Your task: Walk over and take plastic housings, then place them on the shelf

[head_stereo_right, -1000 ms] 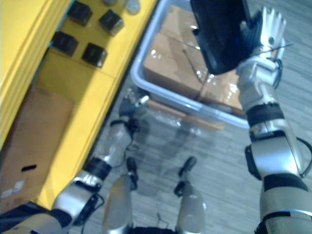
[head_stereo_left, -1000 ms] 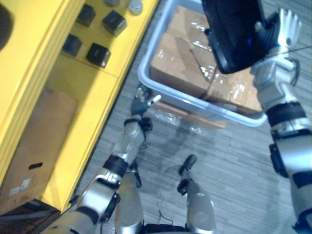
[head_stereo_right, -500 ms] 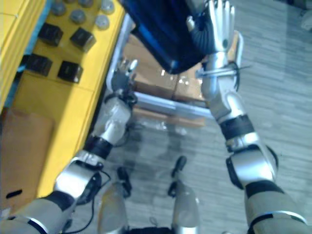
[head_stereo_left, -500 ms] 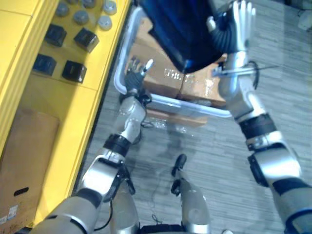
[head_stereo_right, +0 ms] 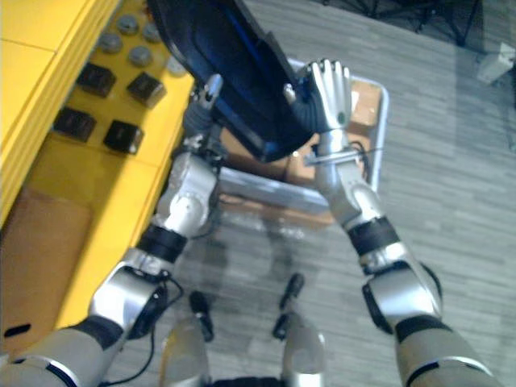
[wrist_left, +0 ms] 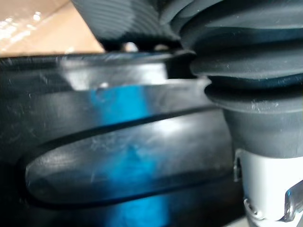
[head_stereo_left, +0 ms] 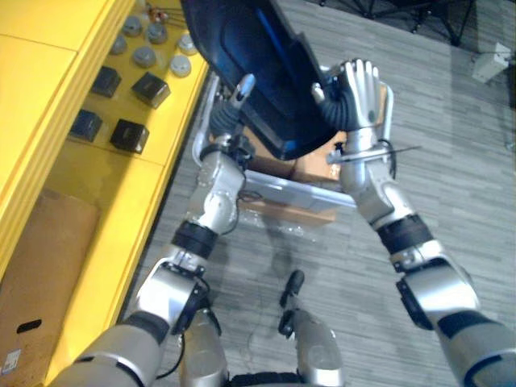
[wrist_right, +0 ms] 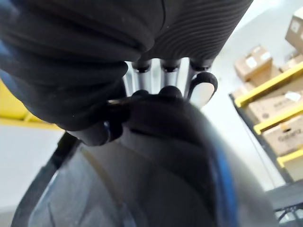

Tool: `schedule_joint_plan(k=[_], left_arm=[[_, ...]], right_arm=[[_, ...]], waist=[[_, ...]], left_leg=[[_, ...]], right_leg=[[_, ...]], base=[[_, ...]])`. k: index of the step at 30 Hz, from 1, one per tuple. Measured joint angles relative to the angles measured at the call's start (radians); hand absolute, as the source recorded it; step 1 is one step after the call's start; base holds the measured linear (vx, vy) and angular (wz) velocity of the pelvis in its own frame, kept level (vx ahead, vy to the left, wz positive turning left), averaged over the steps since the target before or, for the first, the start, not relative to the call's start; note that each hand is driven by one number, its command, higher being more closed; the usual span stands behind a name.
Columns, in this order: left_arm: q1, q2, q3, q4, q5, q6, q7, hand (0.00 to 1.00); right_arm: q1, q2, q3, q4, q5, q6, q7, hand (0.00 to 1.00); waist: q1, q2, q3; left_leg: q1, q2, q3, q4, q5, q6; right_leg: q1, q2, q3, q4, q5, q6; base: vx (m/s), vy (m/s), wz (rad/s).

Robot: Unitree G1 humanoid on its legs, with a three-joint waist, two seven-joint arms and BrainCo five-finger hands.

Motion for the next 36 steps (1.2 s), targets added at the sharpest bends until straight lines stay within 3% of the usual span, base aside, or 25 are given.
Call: schedule_joint_plan(k=[4, 9, 10, 13, 18, 21, 24, 28, 36], left_arm=[[0.032, -0.002, -0.001, -0.006, 0.035, 0.031, 0.049, 0.0], [0.088, -0.002, -0.002, -0.006, 0.038, 0.066, 0.055, 0.0], [0.094, -0.002, -0.002, -0.006, 0.038, 0.078, 0.055, 1.0], [0.106, -0.001, -0.005, -0.006, 0.04, 0.088, 0.055, 1.0], [0.181, 0.001, -0.044, -0.004, 0.077, 0.104, 0.05, 1.0], [0.2, 0.0, -0.086, -0.003, 0.052, 0.1, 0.003, 1.0], [0.233, -0.002, -0.093, -0.003, -0.006, 0.078, -0.031, 1.0], [0.255, -0.002, -0.125, 0.0, -0.14, 0.061, -0.106, 1.0], [0.296, -0.001, -0.163, 0.002, -0.224, -0.006, -0.17, 1.0]], right_arm=[[0.026, 0.043, 0.022, -0.001, 0.043, 0.003, -0.033, 1.0], [0.081, 0.09, 0.043, -0.017, 0.073, 0.003, -0.036, 1.0], [0.095, 0.1, 0.043, -0.022, 0.084, 0.003, -0.036, 1.0], [0.128, 0.109, 0.05, -0.055, 0.09, 0.003, -0.032, 1.0], [0.205, 0.124, 0.092, -0.121, 0.131, 0.0, -0.03, 1.0], [0.22, 0.149, 0.097, -0.167, 0.165, -0.013, -0.044, 1.0], [0.256, 0.154, 0.12, -0.193, 0.165, -0.05, -0.056, 1.0], [0.27, 0.154, 0.135, -0.212, 0.166, -0.084, -0.075, 1.0], [0.306, 0.151, 0.147, -0.246, 0.168, -0.086, -0.075, 1.0]], waist=[[0.015, 0.002, -0.052], [0.022, 0.001, -0.087], [0.022, 0.001, -0.087], [0.022, 0.001, -0.094], [0.02, 0.004, -0.183], [0.01, 0.004, -0.206], [0.003, 0.006, -0.258], [-0.01, 0.012, -0.268], [-0.017, 0.015, -0.297]], left_leg=[[-0.003, -0.005, 0.0, -0.012, -0.001, -0.001], [0.0, -0.006, -0.002, -0.011, -0.001, -0.001], [0.004, -0.005, -0.01, -0.01, -0.001, -0.001], [0.018, -0.006, -0.016, -0.011, -0.001, -0.001], [0.046, -0.008, 0.001, -0.031, 0.0, -0.004], [0.092, -0.015, 0.008, -0.065, 0.008, -0.009], [0.131, -0.025, 0.024, -0.128, 0.037, -0.015], [0.197, -0.035, 0.033, -0.199, 0.069, -0.02], [0.247, -0.043, 0.043, -0.247, 0.083, -0.021]], right_leg=[[0.002, 0.002, -0.003, -0.019, 0.004, 0.006], [0.007, 0.001, -0.007, -0.019, 0.004, 0.006], [0.017, 0.001, -0.016, -0.02, 0.004, 0.006], [0.036, 0.001, -0.022, -0.02, 0.004, 0.006], [0.042, 0.0, -0.015, -0.021, 0.003, 0.006], [0.066, -0.003, -0.01, -0.024, -0.003, 0.007], [0.072, -0.003, -0.008, -0.031, -0.017, 0.007], [0.102, -0.003, -0.005, -0.031, -0.021, 0.011], [0.126, -0.007, -0.003, -0.031, -0.025, 0.017]], base=[[0.06, 0.031, 0.02], [0.03, 0.04, 0.03], [-0.01, 0.037, 0.13], [-0.01, 0.018, 0.07], [0.02, 0.026, -0.09], [0.01, 0.019, -0.08], [0.03, 0.011, -0.06], [0.03, 0.016, -0.03], [0.02, 0.048, -0.01]])
